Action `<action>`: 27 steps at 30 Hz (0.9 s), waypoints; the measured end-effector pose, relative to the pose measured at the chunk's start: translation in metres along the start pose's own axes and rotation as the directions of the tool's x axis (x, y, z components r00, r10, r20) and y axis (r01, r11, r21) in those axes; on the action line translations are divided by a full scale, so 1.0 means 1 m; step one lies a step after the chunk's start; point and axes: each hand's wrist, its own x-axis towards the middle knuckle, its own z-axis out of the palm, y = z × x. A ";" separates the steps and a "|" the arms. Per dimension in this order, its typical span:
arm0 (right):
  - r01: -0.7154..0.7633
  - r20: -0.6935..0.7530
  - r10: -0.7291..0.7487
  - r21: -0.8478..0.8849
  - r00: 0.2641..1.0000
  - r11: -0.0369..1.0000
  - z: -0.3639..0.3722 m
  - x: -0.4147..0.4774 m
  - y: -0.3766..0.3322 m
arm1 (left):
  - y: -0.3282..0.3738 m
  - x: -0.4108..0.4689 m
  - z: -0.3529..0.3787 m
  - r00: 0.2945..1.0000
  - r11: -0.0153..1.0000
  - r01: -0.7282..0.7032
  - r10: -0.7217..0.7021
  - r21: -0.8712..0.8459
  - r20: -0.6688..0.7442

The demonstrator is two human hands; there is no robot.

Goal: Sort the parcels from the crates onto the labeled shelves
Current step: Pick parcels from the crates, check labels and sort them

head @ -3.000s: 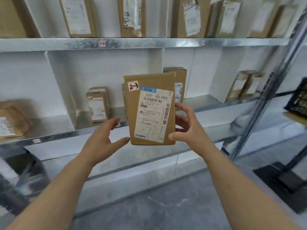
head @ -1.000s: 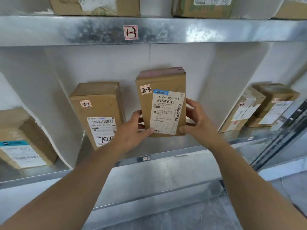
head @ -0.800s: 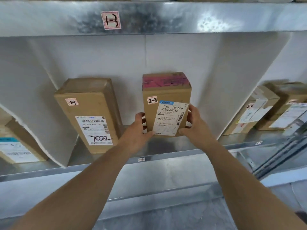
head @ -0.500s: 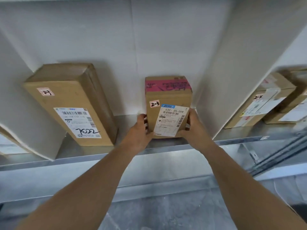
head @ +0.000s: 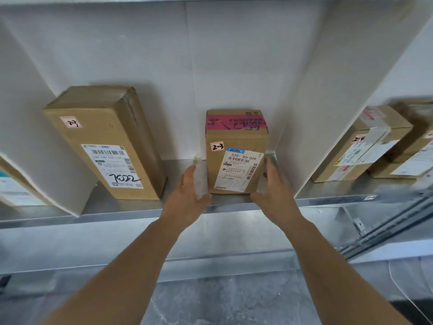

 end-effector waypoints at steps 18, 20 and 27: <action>0.433 0.347 -0.331 -0.277 0.878 0.858 0.108 -0.076 -0.122 | -0.107 -0.120 -0.087 0.899 0.925 0.204 -0.047 0.321 -0.436; 0.503 0.381 -0.390 -0.262 0.838 0.824 0.125 -0.081 -0.143 | -0.124 -0.132 -0.103 0.878 0.916 0.255 -0.085 0.310 -0.472; 0.674 0.491 -0.516 -0.227 0.702 0.703 0.185 -0.110 -0.219 | -0.185 -0.182 -0.160 0.802 0.884 0.379 -0.165 0.275 -0.574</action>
